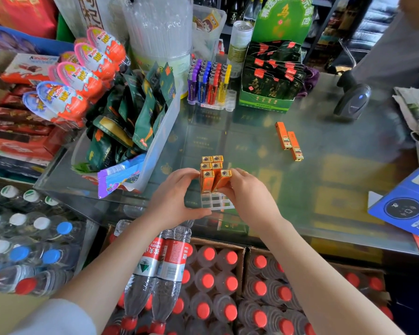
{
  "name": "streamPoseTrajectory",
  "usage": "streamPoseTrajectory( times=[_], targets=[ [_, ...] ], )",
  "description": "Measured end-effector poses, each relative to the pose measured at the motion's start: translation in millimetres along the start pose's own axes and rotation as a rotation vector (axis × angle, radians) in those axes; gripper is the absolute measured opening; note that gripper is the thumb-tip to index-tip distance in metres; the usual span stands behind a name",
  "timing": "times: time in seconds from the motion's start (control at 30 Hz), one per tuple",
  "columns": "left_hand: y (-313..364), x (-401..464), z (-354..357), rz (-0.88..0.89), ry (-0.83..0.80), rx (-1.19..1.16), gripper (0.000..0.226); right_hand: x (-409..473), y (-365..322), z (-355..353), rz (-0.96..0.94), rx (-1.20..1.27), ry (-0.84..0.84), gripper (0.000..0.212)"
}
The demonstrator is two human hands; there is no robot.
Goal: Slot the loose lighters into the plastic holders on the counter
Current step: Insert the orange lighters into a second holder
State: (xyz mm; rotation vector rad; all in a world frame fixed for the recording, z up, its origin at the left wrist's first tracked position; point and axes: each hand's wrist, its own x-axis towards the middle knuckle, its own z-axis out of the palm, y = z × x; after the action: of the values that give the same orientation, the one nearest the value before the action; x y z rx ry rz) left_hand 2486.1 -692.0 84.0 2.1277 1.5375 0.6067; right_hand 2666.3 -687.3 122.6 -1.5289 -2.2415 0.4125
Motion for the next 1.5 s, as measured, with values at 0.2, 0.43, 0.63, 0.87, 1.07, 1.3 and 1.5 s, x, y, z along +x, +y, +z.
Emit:
streamPoseTrajectory(
  times=[0.2,0.43,0.63,0.87,1.07,1.3,1.5],
  targets=[
    [4.0,4.0,-2.5,-0.022,-0.037,0.004,0.078,-3.3,2.6,10.3,0.002,-0.249,0.066,0.021],
    [11.6,13.5,0.5,-0.025,-0.022,0.041,0.077,16.3,53.7,-17.9,0.204,-0.004,0.18,0.029],
    [13.8,23.4,2.3,-0.002,-0.042,0.051,0.075,40.0,115.7,-34.3,0.692,-0.177,0.31,0.036],
    [16.3,31.3,7.2,-0.024,-0.071,0.061,0.083,50.7,132.9,-27.1,0.698,-0.211,0.25,0.024],
    [16.7,27.0,4.6,-0.025,-0.07,-0.003,0.081,23.2,98.2,-22.4,0.566,-0.003,0.181,0.018],
    [11.0,7.0,2.6,-0.031,-0.03,-0.014,0.077,-14.4,39.9,-21.8,0.286,1.017,0.134,0.022],
    [5.6,-11.8,-4.0,-0.036,0.019,-0.023,0.077,-24.0,16.4,-12.6,0.16,1.016,0.047,0.026]
  ],
)
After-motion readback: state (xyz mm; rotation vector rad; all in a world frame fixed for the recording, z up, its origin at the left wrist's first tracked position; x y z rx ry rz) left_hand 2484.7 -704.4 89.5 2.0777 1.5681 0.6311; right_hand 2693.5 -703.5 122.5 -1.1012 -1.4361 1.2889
